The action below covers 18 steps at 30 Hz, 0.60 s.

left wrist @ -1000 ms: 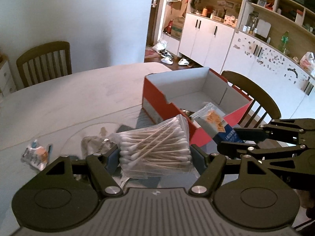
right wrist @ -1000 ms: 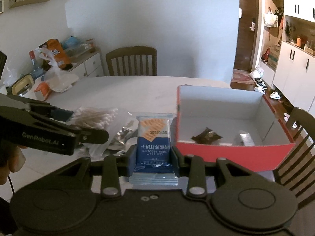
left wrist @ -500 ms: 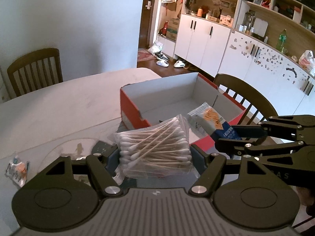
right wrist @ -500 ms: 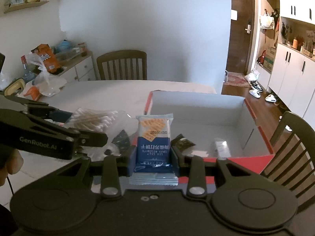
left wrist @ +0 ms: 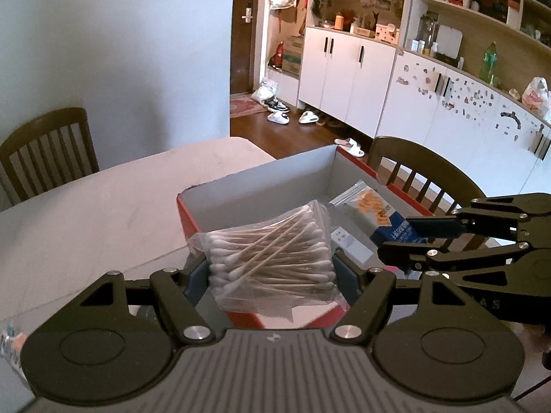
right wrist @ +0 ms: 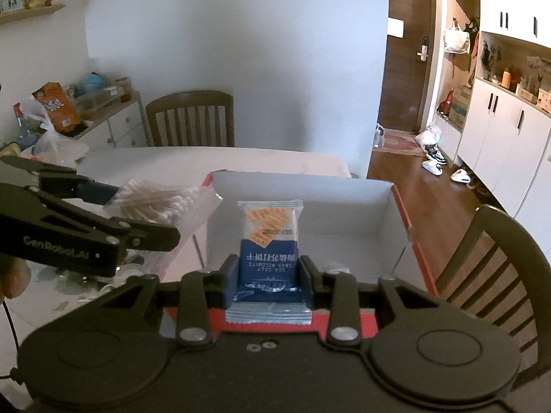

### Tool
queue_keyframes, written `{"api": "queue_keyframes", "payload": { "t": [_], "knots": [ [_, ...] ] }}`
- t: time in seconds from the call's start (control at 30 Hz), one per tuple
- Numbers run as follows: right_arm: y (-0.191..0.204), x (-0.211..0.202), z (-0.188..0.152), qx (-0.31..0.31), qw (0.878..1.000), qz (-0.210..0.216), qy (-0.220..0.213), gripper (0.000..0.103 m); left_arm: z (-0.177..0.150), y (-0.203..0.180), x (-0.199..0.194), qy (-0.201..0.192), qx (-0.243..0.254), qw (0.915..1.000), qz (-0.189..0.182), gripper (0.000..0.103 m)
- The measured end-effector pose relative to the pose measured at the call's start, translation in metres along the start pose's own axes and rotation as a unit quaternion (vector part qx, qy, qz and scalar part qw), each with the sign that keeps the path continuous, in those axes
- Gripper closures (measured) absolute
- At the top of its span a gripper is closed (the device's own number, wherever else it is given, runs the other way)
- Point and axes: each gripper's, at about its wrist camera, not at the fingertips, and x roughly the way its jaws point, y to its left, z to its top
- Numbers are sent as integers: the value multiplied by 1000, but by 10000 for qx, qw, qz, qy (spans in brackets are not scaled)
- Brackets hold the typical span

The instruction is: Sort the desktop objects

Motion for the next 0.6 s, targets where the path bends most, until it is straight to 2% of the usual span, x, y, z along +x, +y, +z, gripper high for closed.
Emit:
{"api": "queue_keyframes", "payload": {
  "t": [0.23, 0.6],
  "knots": [
    [-15, 17, 3, 29, 9999, -108, 108, 68, 16, 0, 26, 29, 23, 10000, -23, 29],
    [-33, 49, 5, 145, 9991, -160, 373, 68, 43, 3, 77, 311, 212, 9992, -122, 29]
  ]
}}
